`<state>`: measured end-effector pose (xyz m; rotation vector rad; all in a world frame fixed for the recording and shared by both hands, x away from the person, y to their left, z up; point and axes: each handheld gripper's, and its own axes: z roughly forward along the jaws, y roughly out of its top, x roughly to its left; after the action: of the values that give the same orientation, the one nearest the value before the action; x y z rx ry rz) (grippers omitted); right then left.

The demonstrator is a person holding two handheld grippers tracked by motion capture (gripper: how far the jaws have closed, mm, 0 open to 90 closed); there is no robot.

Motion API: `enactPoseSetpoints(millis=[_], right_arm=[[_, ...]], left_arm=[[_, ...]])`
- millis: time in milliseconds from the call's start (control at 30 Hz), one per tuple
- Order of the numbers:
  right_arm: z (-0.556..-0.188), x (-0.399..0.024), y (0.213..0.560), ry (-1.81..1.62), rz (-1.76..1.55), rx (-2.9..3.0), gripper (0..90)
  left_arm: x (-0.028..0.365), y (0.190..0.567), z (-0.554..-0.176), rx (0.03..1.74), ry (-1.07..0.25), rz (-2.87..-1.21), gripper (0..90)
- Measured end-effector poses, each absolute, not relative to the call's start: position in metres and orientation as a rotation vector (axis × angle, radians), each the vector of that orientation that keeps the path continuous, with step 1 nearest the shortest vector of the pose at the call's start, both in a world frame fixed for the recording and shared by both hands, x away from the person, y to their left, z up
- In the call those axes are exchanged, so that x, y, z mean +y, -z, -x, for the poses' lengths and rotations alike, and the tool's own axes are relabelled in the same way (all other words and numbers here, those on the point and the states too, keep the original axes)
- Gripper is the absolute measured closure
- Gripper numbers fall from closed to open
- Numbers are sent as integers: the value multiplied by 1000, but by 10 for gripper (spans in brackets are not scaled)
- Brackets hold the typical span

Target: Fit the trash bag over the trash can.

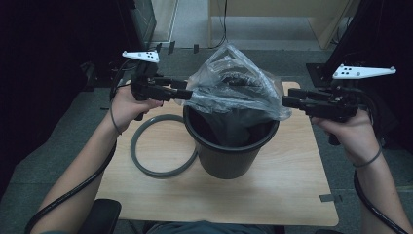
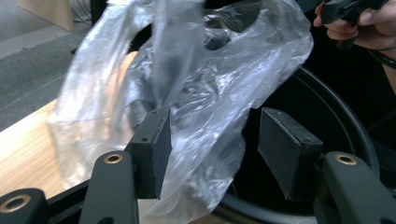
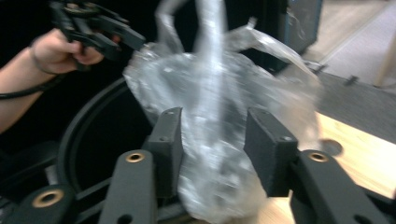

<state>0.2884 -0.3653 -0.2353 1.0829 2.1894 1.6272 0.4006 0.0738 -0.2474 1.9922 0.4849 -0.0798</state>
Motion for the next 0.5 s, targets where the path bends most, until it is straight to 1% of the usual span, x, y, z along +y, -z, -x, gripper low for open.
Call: enactPoseSetpoints(millis=[67,100,133,167,200,233,267,300,333,367,400,467,500], right_arm=[[-288,-362,235,-1623,-1071,2198,533],[-288,-355,237,-1601,-1051,2224,501],[-289,-351,240,-1577,-1044,2240,498],[-290,-348,243,-1537,-1038,2256,503],[-292,-346,246,-1502,-1033,2271,530],[-292,-346,246,-1502,-1033,2271,530],[-294,-344,250,-1484,-1031,2285,576],[-296,-342,256,-1483,-1044,2312,682],[-297,-341,258,-1469,-1053,2328,730],[-297,-341,258,-1469,-1053,2328,730],[-296,-339,261,-1442,-1076,2362,812],[-294,-338,262,-1441,-1083,2387,857],[-291,-338,262,-1448,-1089,2392,870]], left_arm=[[71,249,-400,478,79,-2003,428],[68,250,-399,474,80,-2017,429],[64,253,-398,471,52,-2040,430],[64,253,-398,471,52,-2040,436],[61,257,-397,463,38,-2046,451],[61,257,-397,463,38,-2046,473],[61,258,-396,459,31,-2046,473],[60,261,-394,455,12,-2045,540],[60,262,-392,447,4,-2057,595],[60,262,-392,447,4,-2057,655],[61,265,-390,446,-2,-2081,713],[63,266,-387,462,26,-2077,809],[65,265,-385,467,37,-2071,839]])
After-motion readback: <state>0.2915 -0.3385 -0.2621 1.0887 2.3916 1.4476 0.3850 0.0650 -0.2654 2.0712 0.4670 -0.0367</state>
